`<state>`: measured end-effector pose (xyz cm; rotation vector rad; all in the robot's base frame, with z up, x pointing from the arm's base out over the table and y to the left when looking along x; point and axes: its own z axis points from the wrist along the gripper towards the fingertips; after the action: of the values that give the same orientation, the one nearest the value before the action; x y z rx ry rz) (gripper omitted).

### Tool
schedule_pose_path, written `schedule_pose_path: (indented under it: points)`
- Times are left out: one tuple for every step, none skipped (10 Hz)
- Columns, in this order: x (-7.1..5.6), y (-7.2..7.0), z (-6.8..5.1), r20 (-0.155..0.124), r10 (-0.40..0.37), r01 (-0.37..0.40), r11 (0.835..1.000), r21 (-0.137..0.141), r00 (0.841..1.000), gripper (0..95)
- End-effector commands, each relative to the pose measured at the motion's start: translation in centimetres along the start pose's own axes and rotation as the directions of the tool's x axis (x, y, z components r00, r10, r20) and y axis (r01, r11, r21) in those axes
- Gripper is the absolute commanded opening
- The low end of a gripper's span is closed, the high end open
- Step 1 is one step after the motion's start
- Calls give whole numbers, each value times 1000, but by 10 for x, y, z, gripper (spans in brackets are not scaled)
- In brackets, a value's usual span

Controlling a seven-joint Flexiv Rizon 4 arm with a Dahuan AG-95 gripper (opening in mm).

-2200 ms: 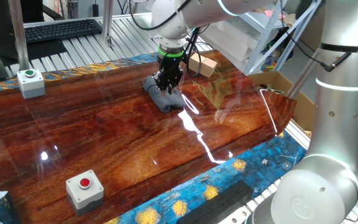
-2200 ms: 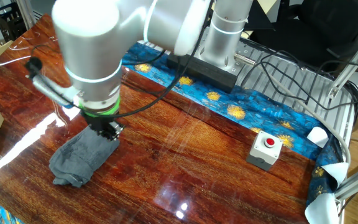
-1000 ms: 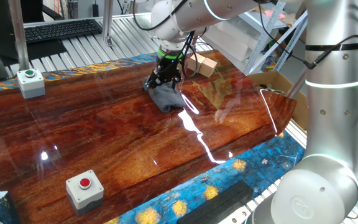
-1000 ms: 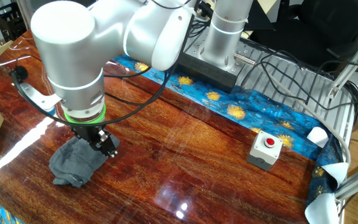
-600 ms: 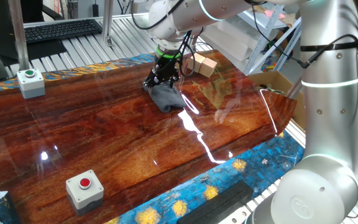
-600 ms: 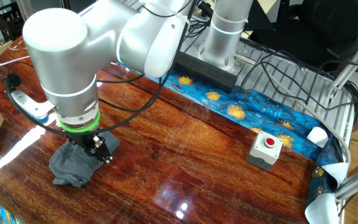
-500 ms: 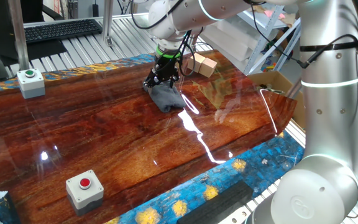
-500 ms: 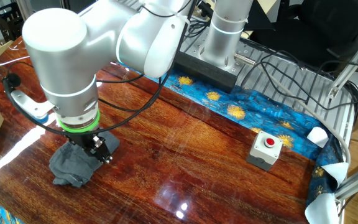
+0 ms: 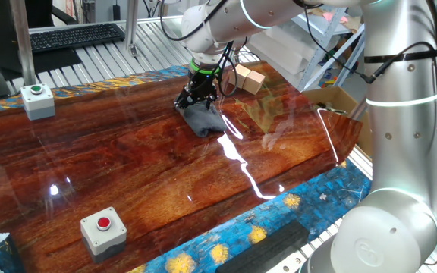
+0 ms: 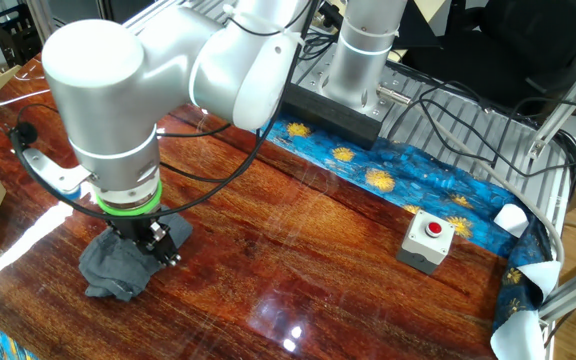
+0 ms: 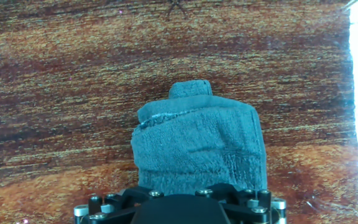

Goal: Clean the table with a cloth

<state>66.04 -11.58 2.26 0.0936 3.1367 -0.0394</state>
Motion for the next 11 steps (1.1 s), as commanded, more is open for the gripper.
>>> schedule_pose_path:
  points:
    - [-1,0,1,22,-27,26,1000,3,999,0]
    - [-1,0,1,28,-33,33,999,4,999,0]
    - [-1,0,1,29,-34,34,999,5,999,0]
    - [-1,0,1,32,-35,34,999,5,999,0]
    - [-1,0,1,34,-35,34,999,6,999,0]
    - [-1,0,1,34,-34,34,999,6,999,0]
    - [-1,0,1,34,-34,34,999,6,999,0]
    - [-1,0,1,34,-34,34,999,5,999,0]
    - [-1,0,1,33,-34,34,999,4,999,0]
    - [-1,0,1,32,-34,34,999,3,999,0]
    - [-1,0,1,31,-35,35,999,0,999,0]
